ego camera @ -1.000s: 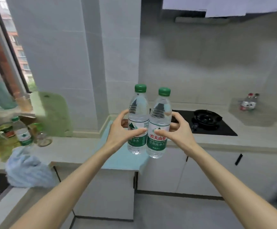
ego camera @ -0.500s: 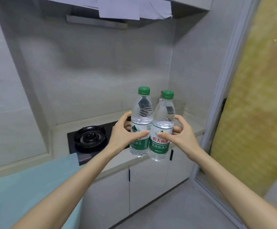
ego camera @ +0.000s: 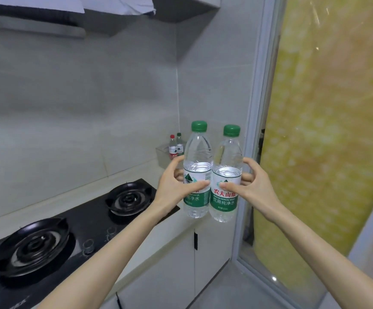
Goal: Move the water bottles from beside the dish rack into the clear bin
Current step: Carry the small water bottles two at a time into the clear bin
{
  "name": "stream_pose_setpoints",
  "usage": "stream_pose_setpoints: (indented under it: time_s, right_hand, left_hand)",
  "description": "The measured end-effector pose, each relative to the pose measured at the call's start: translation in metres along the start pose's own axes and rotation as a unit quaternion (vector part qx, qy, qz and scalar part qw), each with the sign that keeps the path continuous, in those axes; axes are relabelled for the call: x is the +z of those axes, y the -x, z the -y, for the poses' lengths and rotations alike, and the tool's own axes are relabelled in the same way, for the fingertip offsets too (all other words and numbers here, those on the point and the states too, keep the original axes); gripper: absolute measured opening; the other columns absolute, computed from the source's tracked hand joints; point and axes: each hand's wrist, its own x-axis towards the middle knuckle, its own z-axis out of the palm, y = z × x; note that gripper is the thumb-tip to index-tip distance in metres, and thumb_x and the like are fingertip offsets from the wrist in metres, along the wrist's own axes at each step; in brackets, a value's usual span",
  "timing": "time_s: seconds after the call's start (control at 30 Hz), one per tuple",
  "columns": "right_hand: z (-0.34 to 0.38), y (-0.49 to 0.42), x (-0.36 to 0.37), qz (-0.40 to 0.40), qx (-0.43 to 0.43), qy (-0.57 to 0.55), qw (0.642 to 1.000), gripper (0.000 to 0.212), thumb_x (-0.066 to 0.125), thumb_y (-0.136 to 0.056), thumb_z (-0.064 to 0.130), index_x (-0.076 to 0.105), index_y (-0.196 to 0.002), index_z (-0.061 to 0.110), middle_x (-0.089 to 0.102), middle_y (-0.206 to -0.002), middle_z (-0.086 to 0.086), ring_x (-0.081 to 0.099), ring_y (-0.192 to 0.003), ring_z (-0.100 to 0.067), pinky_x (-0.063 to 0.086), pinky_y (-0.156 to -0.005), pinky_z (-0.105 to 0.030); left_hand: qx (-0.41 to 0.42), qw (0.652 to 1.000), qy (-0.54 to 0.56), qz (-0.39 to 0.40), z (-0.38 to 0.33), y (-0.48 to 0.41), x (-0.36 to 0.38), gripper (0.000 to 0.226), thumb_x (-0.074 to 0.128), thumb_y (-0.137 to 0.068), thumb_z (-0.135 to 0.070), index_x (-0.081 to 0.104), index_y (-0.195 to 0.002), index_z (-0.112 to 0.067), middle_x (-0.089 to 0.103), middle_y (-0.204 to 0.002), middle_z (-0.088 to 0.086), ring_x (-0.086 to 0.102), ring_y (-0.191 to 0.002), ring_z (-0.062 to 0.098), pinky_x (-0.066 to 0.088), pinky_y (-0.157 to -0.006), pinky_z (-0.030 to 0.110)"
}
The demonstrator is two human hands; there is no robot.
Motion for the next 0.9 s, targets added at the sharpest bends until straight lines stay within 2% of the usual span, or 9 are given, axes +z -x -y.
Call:
stream_pose_setpoints:
  time_s: [0.07, 0.17, 0.23, 0.37, 0.47, 0.63, 0.73, 0.83, 0.9]
  right_hand:
    - [-0.011, -0.037, -0.02, -0.002, -0.003, 0.007, 1.0, 0.069, 0.087, -0.064, 0.008, 0.051, -0.119, 0.028, 0.077, -0.095, -0.001, 0.074, -0.088, -0.019, 0.059, -0.081, -0.041]
    - [-0.026, -0.097, -0.048, 0.003, -0.006, 0.016, 1.0, 0.068, 0.088, -0.063, 0.01, 0.05, -0.114, 0.036, 0.076, -0.095, 0.0, 0.074, -0.089, -0.018, 0.059, -0.08, -0.038]
    - [-0.034, -0.129, -0.058, 0.011, -0.006, 0.019, 1.0, 0.068, 0.089, -0.062, 0.011, 0.05, -0.11, 0.039, 0.076, -0.096, 0.001, 0.074, -0.088, -0.016, 0.059, -0.079, -0.037]
    - [-0.055, -0.192, -0.07, 0.024, -0.005, 0.015, 1.0, 0.07, 0.089, -0.062, 0.011, 0.05, -0.115, 0.034, 0.076, -0.096, 0.002, 0.074, -0.087, -0.013, 0.06, -0.08, -0.037]
    - [-0.07, -0.233, -0.071, 0.037, -0.002, 0.014, 0.999, 0.071, 0.089, -0.062, 0.01, 0.049, -0.116, 0.033, 0.075, -0.094, 0.007, 0.073, -0.087, -0.01, 0.059, -0.079, -0.032]
    - [-0.094, -0.294, -0.064, 0.063, -0.002, 0.01, 0.998, 0.071, 0.087, -0.065, 0.009, 0.048, -0.122, 0.026, 0.075, -0.094, 0.004, 0.073, -0.085, -0.008, 0.059, -0.074, -0.025]
    - [-0.112, -0.337, -0.055, 0.076, -0.002, 0.005, 0.997, 0.071, 0.087, -0.066, 0.007, 0.048, -0.122, 0.026, 0.074, -0.093, 0.005, 0.073, -0.082, -0.006, 0.057, -0.067, -0.019]
    - [-0.126, -0.374, -0.045, 0.084, 0.001, 0.002, 0.996, 0.07, 0.086, -0.066, 0.005, 0.048, -0.121, 0.025, 0.075, -0.088, 0.008, 0.073, -0.081, -0.008, 0.057, -0.066, -0.021]
    - [-0.146, -0.43, -0.03, 0.083, -0.002, 0.002, 0.997, 0.07, 0.086, -0.067, 0.004, 0.048, -0.121, 0.024, 0.075, -0.084, 0.01, 0.073, -0.081, -0.008, 0.058, -0.066, -0.022]
  left_hand:
    - [-0.003, 1.0, 0.001, -0.003, 0.004, -0.035, 0.021, 0.072, 0.088, -0.063, -0.019, 0.051, -0.125, -0.027, 0.07, -0.097, -0.012, 0.064, -0.087, 0.001, 0.045, -0.066, 0.004]
    - [-0.007, 1.0, 0.002, -0.015, 0.012, -0.092, 0.051, 0.077, 0.088, -0.063, -0.019, 0.05, -0.13, -0.023, 0.066, -0.1, -0.017, 0.062, -0.089, -0.002, 0.045, -0.066, 0.002]
    - [-0.012, 1.0, 0.002, -0.025, 0.016, -0.119, 0.062, 0.078, 0.088, -0.063, -0.019, 0.049, -0.13, -0.021, 0.066, -0.1, -0.018, 0.062, -0.087, -0.005, 0.044, -0.065, 0.002]
    - [-0.017, 0.999, 0.001, -0.049, 0.031, -0.176, 0.08, 0.068, 0.088, -0.064, -0.012, 0.053, -0.12, -0.023, 0.067, -0.088, -0.021, 0.062, -0.075, -0.015, 0.044, -0.063, 0.002]
    - [-0.025, 0.998, -0.004, -0.061, 0.047, -0.213, 0.085, 0.069, 0.088, -0.062, -0.013, 0.054, -0.121, -0.022, 0.07, -0.092, -0.016, 0.064, -0.077, -0.01, 0.046, -0.064, 0.004]
    - [-0.035, 0.996, -0.009, -0.08, 0.076, -0.269, 0.085, 0.066, 0.089, -0.062, -0.018, 0.054, -0.116, -0.031, 0.071, -0.096, -0.011, 0.066, -0.085, 0.001, 0.047, -0.064, 0.005]
    - [-0.038, 0.995, -0.008, -0.091, 0.099, -0.306, 0.081, 0.068, 0.089, -0.062, -0.018, 0.053, -0.12, -0.027, 0.071, -0.098, -0.008, 0.066, -0.086, 0.003, 0.048, -0.064, 0.006]
    - [-0.046, 0.994, -0.013, -0.102, 0.116, -0.34, 0.076, 0.069, 0.09, -0.061, -0.02, 0.053, -0.119, -0.026, 0.071, -0.096, -0.009, 0.067, -0.086, 0.006, 0.048, -0.064, 0.006]
    - [-0.047, 0.992, -0.017, -0.113, 0.14, -0.392, 0.067, 0.067, 0.09, -0.061, -0.021, 0.053, -0.117, -0.028, 0.072, -0.096, -0.007, 0.067, -0.088, 0.011, 0.048, -0.064, 0.007]
